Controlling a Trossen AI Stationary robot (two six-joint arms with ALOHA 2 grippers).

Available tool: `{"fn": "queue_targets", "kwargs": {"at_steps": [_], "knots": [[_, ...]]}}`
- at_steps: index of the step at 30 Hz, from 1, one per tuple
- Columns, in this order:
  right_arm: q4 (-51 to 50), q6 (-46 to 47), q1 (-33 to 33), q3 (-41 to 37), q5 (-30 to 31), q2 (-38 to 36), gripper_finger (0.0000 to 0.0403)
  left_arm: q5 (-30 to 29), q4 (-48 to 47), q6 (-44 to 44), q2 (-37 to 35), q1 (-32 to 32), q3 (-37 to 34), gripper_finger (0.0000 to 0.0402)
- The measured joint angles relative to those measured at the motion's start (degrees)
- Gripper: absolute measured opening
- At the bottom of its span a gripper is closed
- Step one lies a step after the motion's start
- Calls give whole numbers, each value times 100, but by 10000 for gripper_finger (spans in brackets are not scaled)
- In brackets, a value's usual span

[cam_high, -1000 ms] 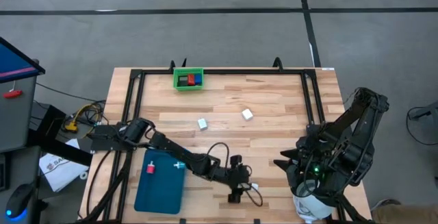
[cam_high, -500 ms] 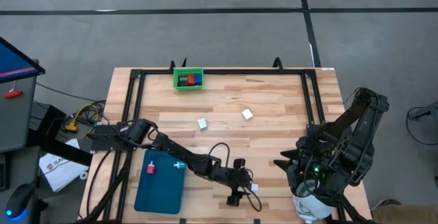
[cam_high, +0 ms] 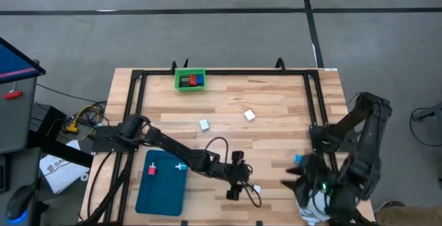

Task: Pick & Place Office items
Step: Put the white and black charger adapter into the blue bin

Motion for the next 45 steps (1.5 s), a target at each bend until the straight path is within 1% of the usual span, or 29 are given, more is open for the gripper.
{"fn": "queue_targets", "kwargs": {"at_steps": [2,4,6,9,14,19,23,27,30,33,37,41,45], "knots": [[-69,-6,152,0,-343,268,230,-28,-282,7,-278,29,-245,235],[-128,11,187,0,-808,587,230,-74,-411,-26,-564,41,-519,235],[-145,21,169,-6,-1230,878,230,-227,-537,-85,-944,41,-818,234],[-9,-154,17,-7,-1674,1177,227,-368,-646,-362,-1497,36,-1292,234],[295,-1298,-614,-5,-2565,1427,219,-676,-898,-654,-2315,8,-1951,235],[719,-2424,-1353,-2,-3111,1558,212,-914,-994,-937,-2882,17,-2439,235],[1018,-2989,-1733,0,-3718,1866,197,-1087,-1054,-1204,-3171,17,-2614,234],[1252,-3465,-1856,-2,-4202,2359,182,-1244,-1298,-1275,-3306,12,-2651,234],[1290,-3734,-1919,-6,-4383,2630,178,-1274,-1282,-1280,-3345,12,-2639,233],[1269,-3902,-1997,-9,-4369,2692,189,-1227,-1412,-1331,-3345,0,-2650,232],[1265,-4035,-2083,-9,-4190,2607,230,-1163,-1568,-1460,-3345,-22,-2648,232],[1269,-4229,-2183,1,-4194,2595,273,-1054,-1572,-1686,-3347,-25,-2648,232],[1269,-4501,-2278,-36,-4200,2696,295,-1007,-1587,-1828,-3366,-55,-2648,232]]}}
